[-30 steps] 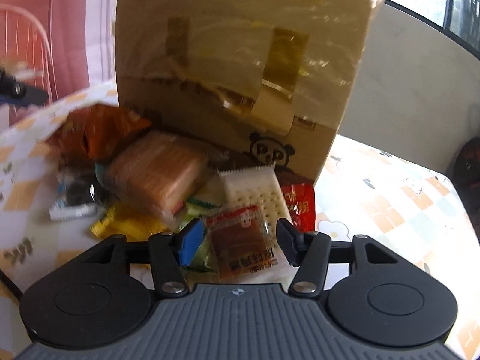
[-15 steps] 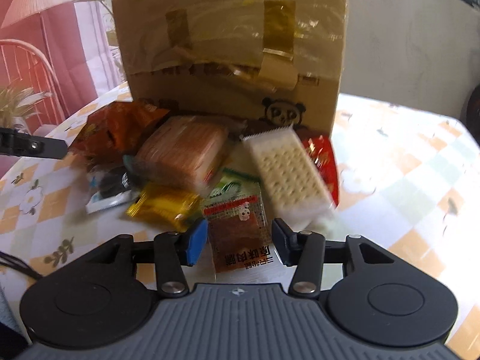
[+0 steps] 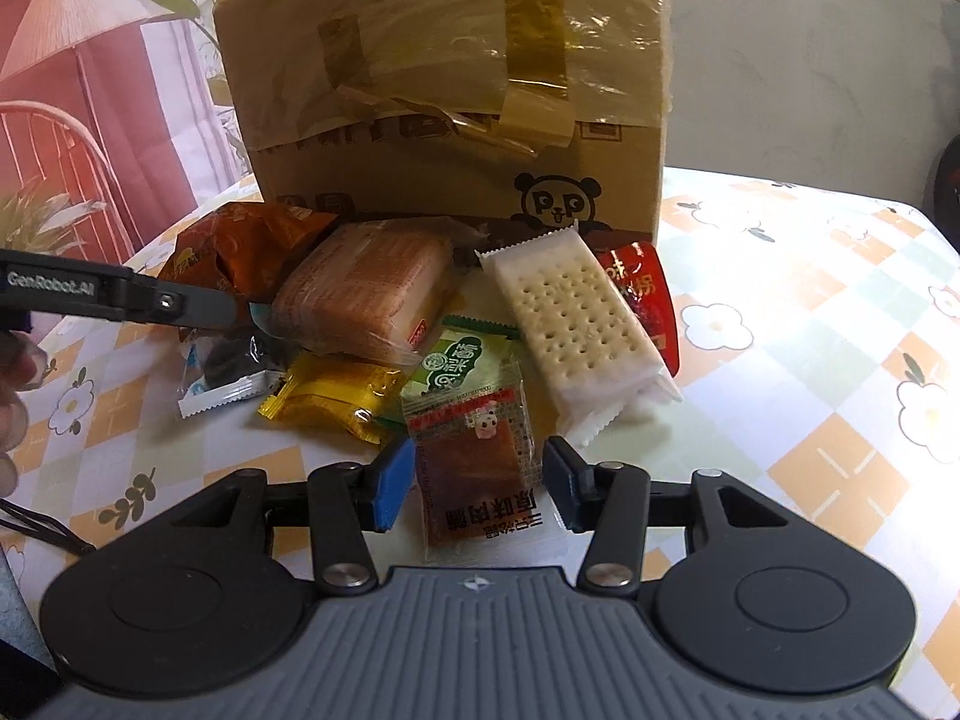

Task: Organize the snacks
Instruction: 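Grasp the small red-wrapped snack with the right tool while the left tool grasps the clear dark-ball packet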

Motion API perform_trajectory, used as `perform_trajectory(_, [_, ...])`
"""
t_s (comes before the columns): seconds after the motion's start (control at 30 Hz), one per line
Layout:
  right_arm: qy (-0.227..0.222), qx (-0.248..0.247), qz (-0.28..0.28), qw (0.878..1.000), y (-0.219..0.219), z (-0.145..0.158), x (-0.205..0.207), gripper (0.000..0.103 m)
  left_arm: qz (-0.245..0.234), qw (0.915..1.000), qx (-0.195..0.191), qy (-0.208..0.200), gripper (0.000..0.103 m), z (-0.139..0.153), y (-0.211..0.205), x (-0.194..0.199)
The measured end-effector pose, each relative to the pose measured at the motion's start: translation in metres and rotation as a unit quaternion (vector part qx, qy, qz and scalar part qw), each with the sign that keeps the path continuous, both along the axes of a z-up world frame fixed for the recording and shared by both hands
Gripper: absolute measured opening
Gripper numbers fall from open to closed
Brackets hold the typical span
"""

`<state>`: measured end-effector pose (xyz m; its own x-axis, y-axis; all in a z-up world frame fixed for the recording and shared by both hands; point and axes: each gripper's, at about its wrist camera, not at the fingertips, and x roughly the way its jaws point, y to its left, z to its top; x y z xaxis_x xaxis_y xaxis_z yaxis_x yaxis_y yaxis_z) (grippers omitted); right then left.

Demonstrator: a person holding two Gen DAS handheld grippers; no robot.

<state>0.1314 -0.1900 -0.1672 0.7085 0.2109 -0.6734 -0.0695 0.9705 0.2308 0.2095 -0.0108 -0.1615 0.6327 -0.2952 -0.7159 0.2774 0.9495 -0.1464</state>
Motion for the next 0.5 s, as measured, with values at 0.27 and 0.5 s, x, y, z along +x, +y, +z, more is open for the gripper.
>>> perform_trajectory(0.27, [-0.001,0.007,-0.005,1.000,-0.001,0.000,-0.002,0.050,-0.003,0.9997,0.006,0.025,0.063,-0.012,0.002,0.008])
perform_trajectory(0.5, [0.001,0.017,-0.009,1.000,-0.002,0.000,-0.003,0.050,-0.031,0.9986,0.017,0.039,0.063,-0.016,0.009,-0.018])
